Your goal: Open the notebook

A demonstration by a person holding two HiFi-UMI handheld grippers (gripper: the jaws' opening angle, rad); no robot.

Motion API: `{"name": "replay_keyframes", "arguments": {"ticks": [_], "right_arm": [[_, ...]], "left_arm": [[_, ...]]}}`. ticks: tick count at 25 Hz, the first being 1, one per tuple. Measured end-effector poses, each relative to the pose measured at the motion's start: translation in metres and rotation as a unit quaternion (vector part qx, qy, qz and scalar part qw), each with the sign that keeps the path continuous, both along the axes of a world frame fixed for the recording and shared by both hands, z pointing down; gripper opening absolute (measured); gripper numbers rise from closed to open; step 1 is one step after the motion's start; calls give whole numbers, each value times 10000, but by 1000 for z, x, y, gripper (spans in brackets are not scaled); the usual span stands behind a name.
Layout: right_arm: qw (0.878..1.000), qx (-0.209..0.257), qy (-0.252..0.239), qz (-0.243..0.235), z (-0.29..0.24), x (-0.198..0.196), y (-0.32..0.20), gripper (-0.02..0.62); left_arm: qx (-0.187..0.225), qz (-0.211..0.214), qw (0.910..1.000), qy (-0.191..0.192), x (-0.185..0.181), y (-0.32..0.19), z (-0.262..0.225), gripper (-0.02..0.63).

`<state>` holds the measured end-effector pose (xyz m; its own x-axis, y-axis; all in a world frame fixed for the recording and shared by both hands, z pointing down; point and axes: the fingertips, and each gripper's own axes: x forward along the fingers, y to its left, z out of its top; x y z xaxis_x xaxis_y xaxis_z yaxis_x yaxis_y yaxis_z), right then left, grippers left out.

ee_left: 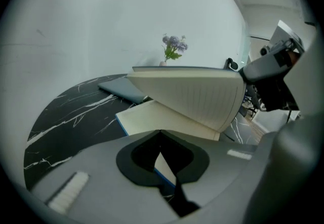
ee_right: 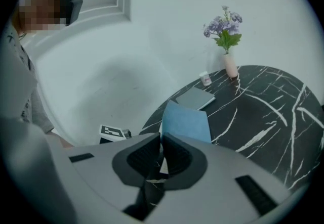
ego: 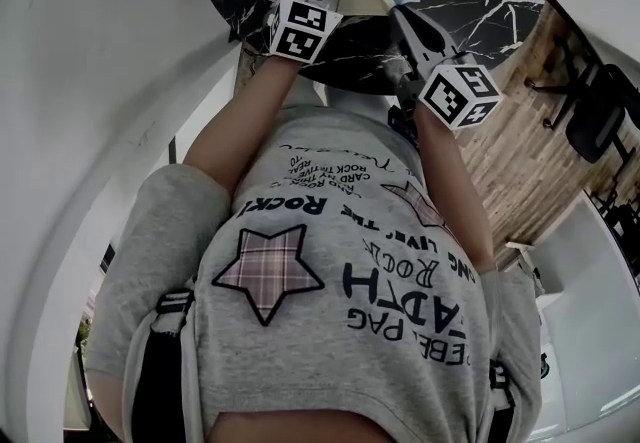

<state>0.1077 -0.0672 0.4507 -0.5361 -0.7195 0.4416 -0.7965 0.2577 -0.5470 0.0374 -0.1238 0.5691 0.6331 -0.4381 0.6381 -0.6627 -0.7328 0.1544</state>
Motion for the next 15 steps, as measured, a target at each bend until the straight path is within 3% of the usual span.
{"name": "replay_keyframes", "arguments": {"ticks": [6, 15], "right_arm": [[9980, 83, 626, 29, -4, 17, 3, 28], [9966, 116, 749, 321, -6, 43, 6, 28]], "left_arm": [[-377, 173, 9982, -432, 7, 8, 26, 9], [-393, 265, 9968, -650, 13, 8, 32, 9]]}}
